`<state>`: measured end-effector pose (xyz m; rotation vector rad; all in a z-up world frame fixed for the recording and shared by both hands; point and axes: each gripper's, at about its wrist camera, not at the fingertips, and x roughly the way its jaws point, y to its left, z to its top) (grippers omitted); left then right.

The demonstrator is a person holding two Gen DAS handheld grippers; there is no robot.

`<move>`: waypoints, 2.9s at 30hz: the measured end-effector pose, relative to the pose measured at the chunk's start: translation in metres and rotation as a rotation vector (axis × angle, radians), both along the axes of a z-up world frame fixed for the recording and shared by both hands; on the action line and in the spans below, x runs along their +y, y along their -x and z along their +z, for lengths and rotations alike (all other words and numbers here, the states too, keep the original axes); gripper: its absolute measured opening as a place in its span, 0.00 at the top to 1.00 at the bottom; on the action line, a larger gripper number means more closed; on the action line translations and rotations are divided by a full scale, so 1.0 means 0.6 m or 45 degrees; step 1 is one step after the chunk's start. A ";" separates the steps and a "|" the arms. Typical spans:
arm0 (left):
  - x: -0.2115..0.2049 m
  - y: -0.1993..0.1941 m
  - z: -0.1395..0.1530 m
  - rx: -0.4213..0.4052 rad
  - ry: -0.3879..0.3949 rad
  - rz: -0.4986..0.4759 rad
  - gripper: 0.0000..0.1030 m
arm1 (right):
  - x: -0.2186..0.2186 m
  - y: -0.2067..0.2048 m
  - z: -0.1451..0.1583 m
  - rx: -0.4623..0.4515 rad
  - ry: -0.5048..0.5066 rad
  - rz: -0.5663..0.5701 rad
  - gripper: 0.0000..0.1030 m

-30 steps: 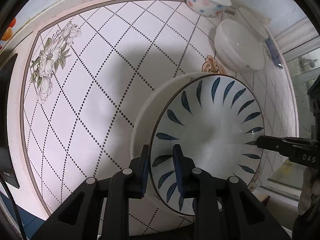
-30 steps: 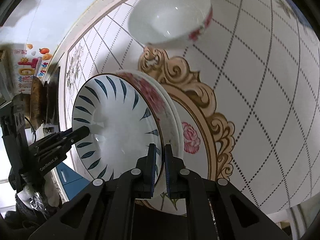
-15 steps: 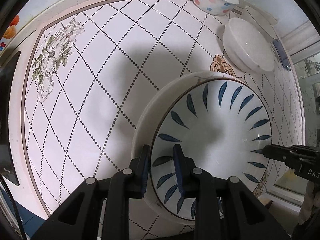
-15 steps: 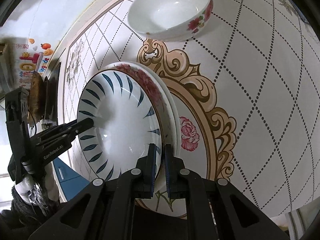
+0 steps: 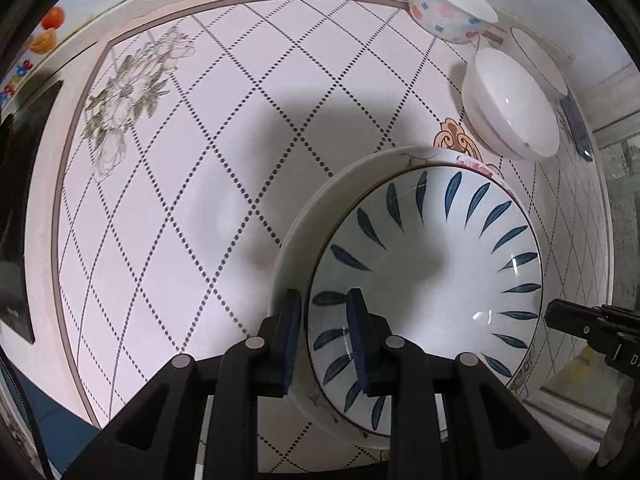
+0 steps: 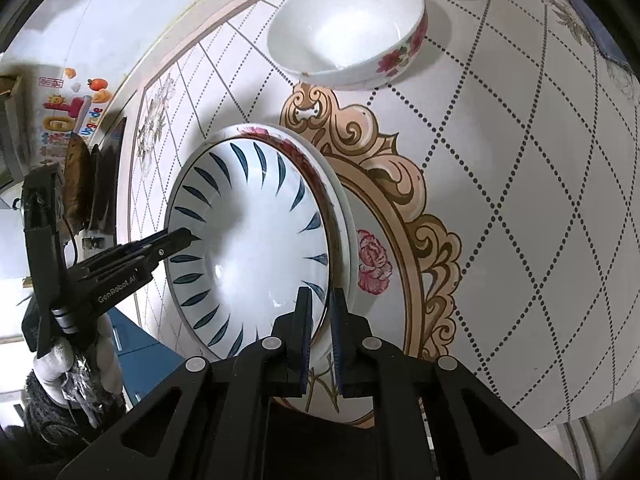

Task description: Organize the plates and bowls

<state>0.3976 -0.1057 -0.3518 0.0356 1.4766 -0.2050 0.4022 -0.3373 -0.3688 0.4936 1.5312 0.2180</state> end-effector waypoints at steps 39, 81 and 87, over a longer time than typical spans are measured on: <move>0.024 0.286 0.350 -0.505 0.115 0.021 0.07 | 0.106 0.285 0.382 -0.520 0.352 -0.020 0.13; -0.209 -0.200 -0.010 -0.014 0.154 0.154 0.82 | -0.167 -0.268 -0.056 -0.137 -0.135 -0.083 0.79; -0.236 -0.181 -0.001 -0.041 0.114 0.115 0.82 | -0.166 -0.257 -0.045 -0.150 -0.107 -0.088 0.83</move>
